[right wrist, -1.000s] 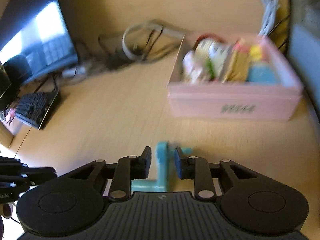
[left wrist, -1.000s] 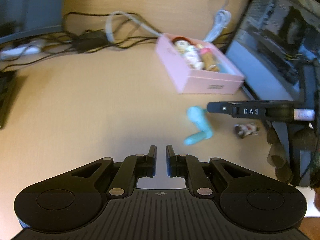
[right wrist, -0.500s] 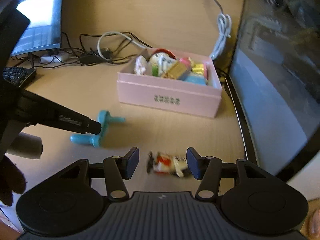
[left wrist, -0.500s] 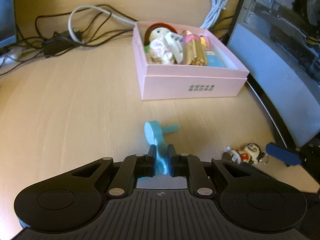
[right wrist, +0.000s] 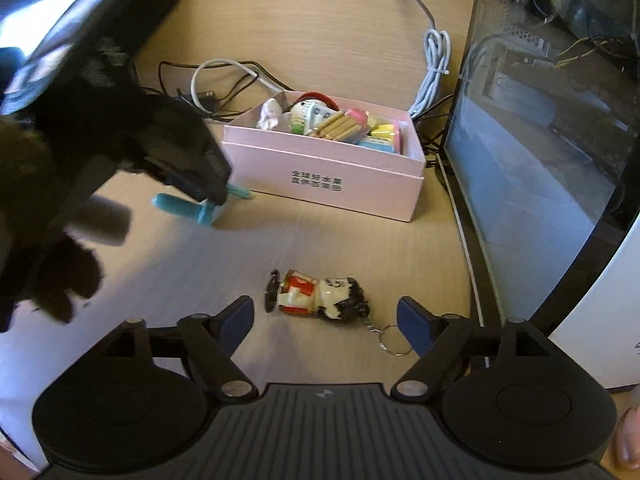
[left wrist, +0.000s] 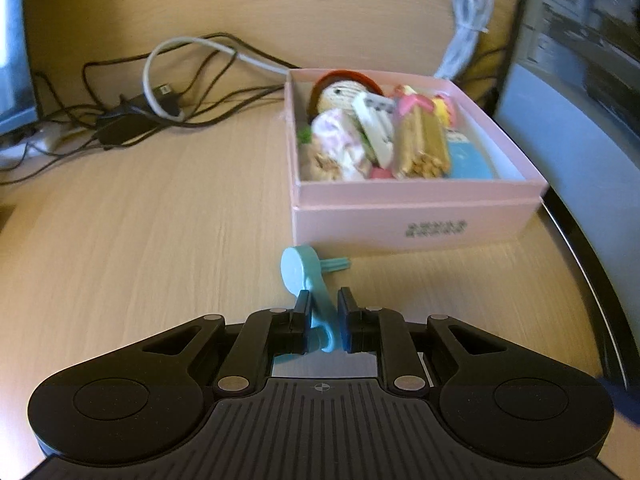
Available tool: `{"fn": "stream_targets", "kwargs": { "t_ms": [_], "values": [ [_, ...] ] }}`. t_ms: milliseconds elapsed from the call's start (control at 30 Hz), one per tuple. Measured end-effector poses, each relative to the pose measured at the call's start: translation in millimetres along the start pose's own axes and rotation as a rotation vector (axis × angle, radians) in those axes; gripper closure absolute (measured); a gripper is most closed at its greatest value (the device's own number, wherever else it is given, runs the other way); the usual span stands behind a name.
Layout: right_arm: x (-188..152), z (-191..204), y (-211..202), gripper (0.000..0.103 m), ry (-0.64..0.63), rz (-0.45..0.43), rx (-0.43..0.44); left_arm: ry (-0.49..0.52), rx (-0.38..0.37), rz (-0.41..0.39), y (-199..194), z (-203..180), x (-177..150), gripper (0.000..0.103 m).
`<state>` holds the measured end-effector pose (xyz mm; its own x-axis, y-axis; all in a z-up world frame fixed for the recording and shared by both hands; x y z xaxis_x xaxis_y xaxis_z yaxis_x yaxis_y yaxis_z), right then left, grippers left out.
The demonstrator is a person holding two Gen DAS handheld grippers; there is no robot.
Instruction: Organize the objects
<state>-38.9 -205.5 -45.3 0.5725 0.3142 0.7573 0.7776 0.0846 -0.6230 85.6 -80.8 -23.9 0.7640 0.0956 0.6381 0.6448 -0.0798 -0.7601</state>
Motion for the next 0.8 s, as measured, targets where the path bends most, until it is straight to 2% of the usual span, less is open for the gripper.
{"fn": "stream_targets", "kwargs": {
  "t_ms": [133,300,333,500,700,767,800],
  "values": [
    [-1.1,3.8,-2.6,0.022,-0.010,-0.013,0.020,-0.021,0.073,0.031,13.7,9.8,2.3,0.083],
    [-3.7,4.8,-4.2,0.021,-0.027,-0.030,0.028,-0.021,0.090,0.027,20.6,18.9,5.0,0.083],
    [-4.5,4.2,-3.7,0.021,-0.027,-0.031,0.025,-0.019,0.092,0.023,20.9,20.2,5.1,0.086],
    [-6.5,-3.7,5.0,0.021,0.021,-0.033,-0.002,-0.033,0.017,0.029,12.6,24.4,-4.3,0.089],
    [-2.6,-10.6,35.9,0.020,0.060,-0.001,-0.024,0.047,-0.061,0.065,-13.2,30.4,-32.0,0.090],
    [0.6,-8.4,43.0,0.028,0.068,0.013,-0.001,0.055,-0.083,0.082,-21.2,35.0,-37.8,0.090],
    [3.0,-7.3,43.6,0.040,0.069,0.013,0.005,0.056,-0.095,0.085,-25.7,38.0,-39.8,0.090]
  ]
}}
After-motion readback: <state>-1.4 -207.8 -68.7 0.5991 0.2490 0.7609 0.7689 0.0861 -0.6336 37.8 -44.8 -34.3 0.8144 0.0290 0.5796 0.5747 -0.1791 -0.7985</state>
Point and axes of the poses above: each gripper's, at about its wrist camera, not at the fingertips, and y roughly the way its jaws point, z to its left, x to its top, the point moved 8 cm from there along y, roughly the way its jaws point, and after that the axes turned 7 degrees about -y, right-handed, at the moved point
